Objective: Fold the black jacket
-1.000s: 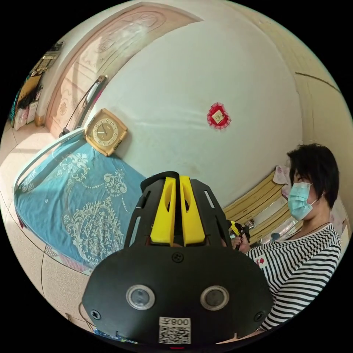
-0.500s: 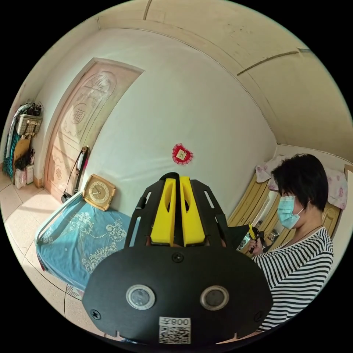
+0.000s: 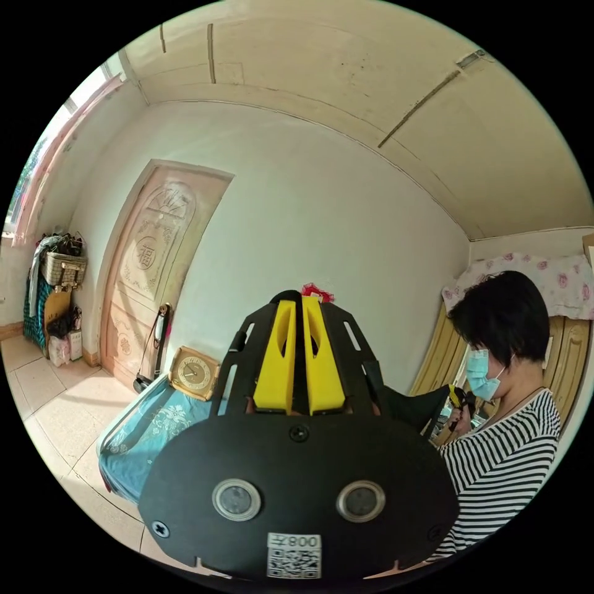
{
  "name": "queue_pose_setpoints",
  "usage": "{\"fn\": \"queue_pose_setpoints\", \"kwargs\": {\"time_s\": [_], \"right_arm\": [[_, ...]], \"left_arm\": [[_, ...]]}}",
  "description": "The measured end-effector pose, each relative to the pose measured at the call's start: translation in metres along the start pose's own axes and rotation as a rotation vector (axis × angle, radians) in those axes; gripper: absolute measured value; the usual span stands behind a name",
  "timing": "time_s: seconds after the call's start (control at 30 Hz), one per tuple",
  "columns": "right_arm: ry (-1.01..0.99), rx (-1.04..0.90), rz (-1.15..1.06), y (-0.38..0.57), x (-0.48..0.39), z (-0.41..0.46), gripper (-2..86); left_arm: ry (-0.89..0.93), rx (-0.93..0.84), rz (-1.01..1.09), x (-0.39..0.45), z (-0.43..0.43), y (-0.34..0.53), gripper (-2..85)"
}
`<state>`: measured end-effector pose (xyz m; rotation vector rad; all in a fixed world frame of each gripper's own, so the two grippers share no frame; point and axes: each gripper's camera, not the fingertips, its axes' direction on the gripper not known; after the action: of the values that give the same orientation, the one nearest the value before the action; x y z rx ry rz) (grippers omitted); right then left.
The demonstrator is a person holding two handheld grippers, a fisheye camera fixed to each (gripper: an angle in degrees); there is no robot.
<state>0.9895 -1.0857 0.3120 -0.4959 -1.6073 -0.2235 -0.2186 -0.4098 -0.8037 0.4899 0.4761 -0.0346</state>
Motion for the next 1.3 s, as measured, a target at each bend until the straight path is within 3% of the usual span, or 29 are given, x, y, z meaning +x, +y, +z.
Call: {"fn": "queue_pose_setpoints", "kwargs": {"time_s": [0.2, 0.27, 0.43, 0.47, 0.57, 0.7, 0.87, 0.93, 1.1, 1.3], "right_arm": [[0.140, -0.049, 0.004, -0.042, 0.062, 0.058, 0.5], [0.209, -0.074, 0.049, -0.058, 0.104, 0.087, 0.6], [0.575, -0.242, 0.274, -0.090, 0.296, 0.200, 1.2], [0.636, -0.278, 0.310, -0.088, 0.322, 0.214, 1.3], [0.764, -0.382, 0.599, -0.058, 0.436, 0.268, 1.6], [0.863, -0.538, 0.689, 0.007, 0.510, 0.325, 2.8], [0.823, -0.825, 0.837, 0.135, 0.548, 0.365, 4.5], [0.807, -0.944, 1.003, 0.204, 0.562, 0.368, 5.3], [0.825, -0.948, 1.193, 0.272, 0.594, 0.357, 6.4], [0.887, -0.954, 1.177, 0.293, 0.659, 0.359, 7.7]], "left_arm": [[-0.022, -0.163, -0.033, -0.099, 0.144, -0.023, 2.2], [-0.055, -0.265, -0.083, -0.162, 0.240, -0.019, 2.4], [-0.138, -0.520, -0.192, -0.312, 0.462, 0.028, 3.0], [-0.231, -0.604, -0.206, -0.345, 0.510, 0.051, 3.3], [-0.251, -0.782, -0.270, -0.414, 0.599, 0.124, 4.3], [-0.232, -1.026, -0.312, -0.473, 0.645, 0.237, 5.5], [-0.152, -1.389, -0.605, -0.534, 0.625, 0.416, 7.8], [-0.143, -1.452, -0.712, -0.547, 0.612, 0.453, 9.1], [-0.245, -1.641, -0.685, -0.585, 0.607, 0.504, 11.3], [-0.332, -1.679, -0.692, -0.650, 0.635, 0.541, 12.2]]}}
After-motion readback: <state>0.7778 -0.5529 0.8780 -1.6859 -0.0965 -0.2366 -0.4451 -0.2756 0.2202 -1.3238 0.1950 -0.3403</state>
